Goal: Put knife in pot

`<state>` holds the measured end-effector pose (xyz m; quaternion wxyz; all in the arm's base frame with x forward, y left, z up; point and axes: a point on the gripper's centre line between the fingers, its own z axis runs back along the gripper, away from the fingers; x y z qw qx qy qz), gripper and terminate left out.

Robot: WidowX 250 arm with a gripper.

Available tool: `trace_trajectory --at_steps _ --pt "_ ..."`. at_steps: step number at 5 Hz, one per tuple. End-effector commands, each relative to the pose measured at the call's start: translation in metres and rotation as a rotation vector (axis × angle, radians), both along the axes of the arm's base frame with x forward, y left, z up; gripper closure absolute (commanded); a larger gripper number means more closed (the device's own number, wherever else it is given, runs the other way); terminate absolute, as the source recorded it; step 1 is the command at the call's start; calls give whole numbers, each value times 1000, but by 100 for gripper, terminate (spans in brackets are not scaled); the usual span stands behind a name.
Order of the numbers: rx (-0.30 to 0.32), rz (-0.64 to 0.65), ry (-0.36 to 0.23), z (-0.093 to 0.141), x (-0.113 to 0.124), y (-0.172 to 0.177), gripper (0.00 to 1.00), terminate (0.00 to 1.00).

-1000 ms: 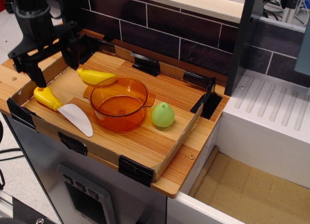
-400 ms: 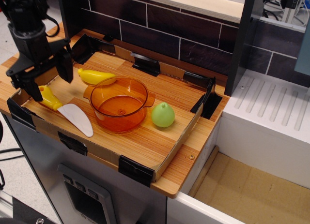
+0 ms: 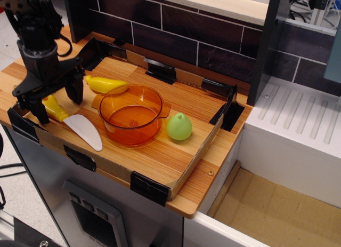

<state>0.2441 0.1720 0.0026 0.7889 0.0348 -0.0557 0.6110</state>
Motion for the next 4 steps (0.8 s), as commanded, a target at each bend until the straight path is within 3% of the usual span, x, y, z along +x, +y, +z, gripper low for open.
trace_trajectory --at_steps 1,2,4 --pt "29 -30 -22 0 -3 0 100 0" --pt "22 -92 -5 3 -3 -2 100 0" --pt "-30 -79 12 24 0 -6 100 0"
